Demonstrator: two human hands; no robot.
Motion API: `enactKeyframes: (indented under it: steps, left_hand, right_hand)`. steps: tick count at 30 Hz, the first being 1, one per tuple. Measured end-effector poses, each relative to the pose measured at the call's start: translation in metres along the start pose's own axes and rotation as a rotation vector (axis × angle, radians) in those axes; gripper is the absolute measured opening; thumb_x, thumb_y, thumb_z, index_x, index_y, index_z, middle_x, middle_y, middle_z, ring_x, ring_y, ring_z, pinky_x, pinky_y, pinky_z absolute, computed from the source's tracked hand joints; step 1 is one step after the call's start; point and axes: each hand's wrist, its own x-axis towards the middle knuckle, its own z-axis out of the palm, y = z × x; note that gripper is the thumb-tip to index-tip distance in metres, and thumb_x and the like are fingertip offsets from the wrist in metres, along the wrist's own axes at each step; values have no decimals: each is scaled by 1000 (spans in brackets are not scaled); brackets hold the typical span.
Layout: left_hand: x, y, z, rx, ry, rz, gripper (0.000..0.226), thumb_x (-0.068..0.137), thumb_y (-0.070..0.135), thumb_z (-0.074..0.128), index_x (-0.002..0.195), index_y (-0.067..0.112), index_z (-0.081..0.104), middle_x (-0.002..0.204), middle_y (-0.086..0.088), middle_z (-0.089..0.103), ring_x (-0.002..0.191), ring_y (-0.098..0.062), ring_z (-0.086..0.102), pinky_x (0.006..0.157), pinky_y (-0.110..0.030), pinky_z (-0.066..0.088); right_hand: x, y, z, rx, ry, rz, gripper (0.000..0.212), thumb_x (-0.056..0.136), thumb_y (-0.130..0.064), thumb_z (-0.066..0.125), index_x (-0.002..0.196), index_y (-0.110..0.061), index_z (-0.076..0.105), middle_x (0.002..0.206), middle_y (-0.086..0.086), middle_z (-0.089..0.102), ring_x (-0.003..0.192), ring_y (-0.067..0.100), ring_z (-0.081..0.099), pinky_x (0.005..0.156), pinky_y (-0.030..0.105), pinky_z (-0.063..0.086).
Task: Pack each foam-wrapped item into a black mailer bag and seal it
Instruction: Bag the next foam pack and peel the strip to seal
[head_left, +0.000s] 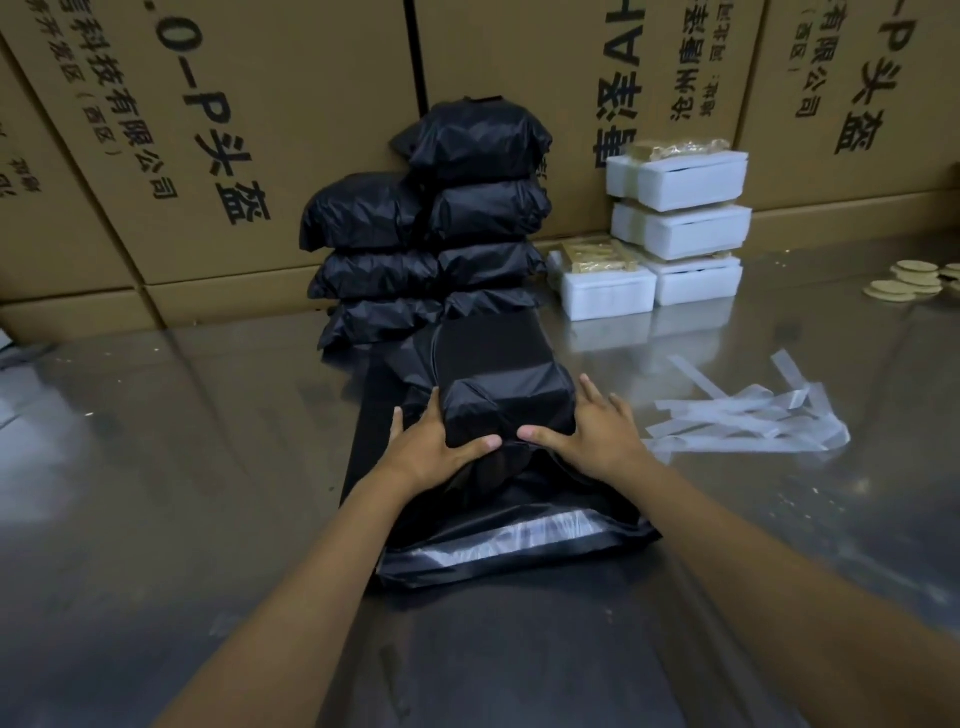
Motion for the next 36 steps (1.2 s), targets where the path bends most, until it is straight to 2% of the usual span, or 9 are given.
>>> enactKeyframes:
  steps: [8,12,18,22,26,29,31,32,36]
  left_hand:
    - [-49,-5,3,-6,11,77,124,58,102,29,159,35,4,167,11,8,152,-8,11,119,-47,-19]
    - [-79,-3,4,-10,24,98,128,60,100,31,160,27,-3,167,9,8,153,-8,6,119,-42,-19]
    - [-103,3,13,36,81,78,113,75,90,30,159,24,-7,167,7,8,154,-17,6,125,-42,-2]
    - [-110,5,17,70,181,111,102,83,84,28,160,21,3,166,5,17,151,-9,16,125,-35,1]
    - [-121,-1,17,55,201,131,93,87,83,22,159,25,15,163,6,26,149,-4,17,125,-29,6]
    - [-136,-18,9,-82,160,85,80,85,84,15,154,44,20,158,22,23,149,-3,12,119,-21,5]
    - [-151,-30,0,-210,151,144,55,96,73,19,148,56,26,154,32,29,149,-3,22,123,-28,14]
    - [-158,-36,-5,-208,150,189,46,103,60,26,148,56,26,152,32,34,147,-2,25,123,-33,20]
    - [-177,-51,-21,155,236,387,70,91,4,39,152,38,29,162,8,26,153,-13,14,123,-37,17]
  right_hand:
    - [-49,-11,-18,-34,-28,-63,91,76,-81,57,143,-20,51,153,7,47,138,27,46,113,38,37]
    - [-74,-11,-23,-91,-48,-94,98,75,-82,55,151,-22,41,158,6,42,135,30,48,112,39,38]
    - [-101,-10,-16,22,28,-83,95,75,-83,46,144,-17,48,143,6,58,135,24,49,108,40,43]
    - [-103,-8,-14,-35,48,-45,89,77,-85,44,136,-20,52,140,8,58,130,29,52,105,42,44]
    - [-111,-7,-15,-5,121,-51,73,89,-78,32,125,-19,59,129,7,64,123,27,56,103,41,42]
    - [-121,-1,-21,112,202,-118,56,101,-57,30,140,-22,51,134,1,62,126,21,54,105,38,40]
    - [-131,8,-24,52,282,-256,46,104,-30,43,150,-25,39,147,-1,53,136,19,46,107,37,37]
    - [-135,13,-26,-25,305,-341,57,100,-15,51,153,-27,35,155,-2,44,142,19,41,108,38,36]
    - [-143,24,-37,-292,295,-569,89,78,0,68,155,-31,34,167,3,21,152,24,26,112,41,36]
